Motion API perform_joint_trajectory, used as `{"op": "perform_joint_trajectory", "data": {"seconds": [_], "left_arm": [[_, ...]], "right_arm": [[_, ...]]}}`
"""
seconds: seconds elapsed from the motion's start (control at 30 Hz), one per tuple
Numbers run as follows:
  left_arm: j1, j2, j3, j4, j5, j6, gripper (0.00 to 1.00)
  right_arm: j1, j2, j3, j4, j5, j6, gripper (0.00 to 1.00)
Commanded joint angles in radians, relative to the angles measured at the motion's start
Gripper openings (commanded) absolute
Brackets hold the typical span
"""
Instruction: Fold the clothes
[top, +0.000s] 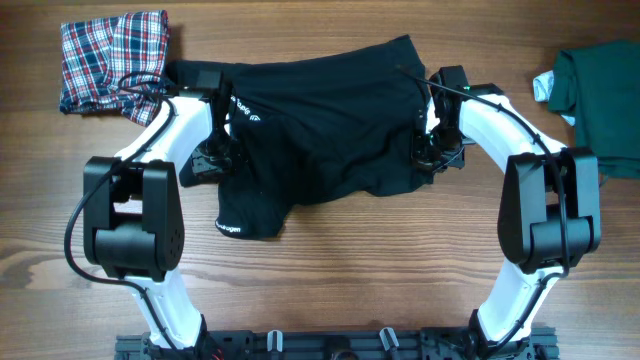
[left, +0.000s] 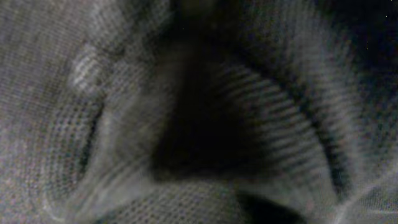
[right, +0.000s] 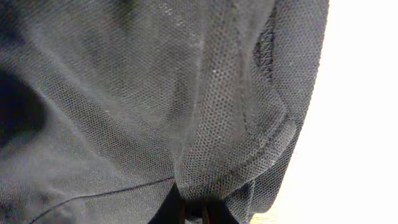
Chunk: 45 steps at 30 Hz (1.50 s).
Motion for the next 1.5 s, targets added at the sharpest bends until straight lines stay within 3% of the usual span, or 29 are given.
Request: {"op": "perform_joint_trajectory", "data": {"seconds": [0.0,0.4,0.87,1.07,1.47], "left_arm": [[0.006,0.008,-0.006,-0.029,-0.003,0.004,0.04],[0.006,-0.143,-0.006,-0.213,-0.003,-0.079,0.04],[0.0,-0.145,-0.006,-0.46,0.071,-0.135,0.04],[-0.063,-0.179,-0.006,-0.531,0.156,-0.135,0.04],[-0.248,-0.263,-0.006,-0.652,0.288,-0.162,0.04]], "right_arm": [[0.005,0.02,-0.014,0.0,0.056,0.025,0.04],[-0.109,0.02,-0.014,0.002,0.087,0.048,0.04],[-0.177,0.02,-0.014,-0.003,0.12,0.054,0.04],[-0.248,0.02,-0.014,-0.013,0.12,0.048,0.04],[-0.251,0.02,-0.014,-0.012,0.12,0.047,0.04]]}}
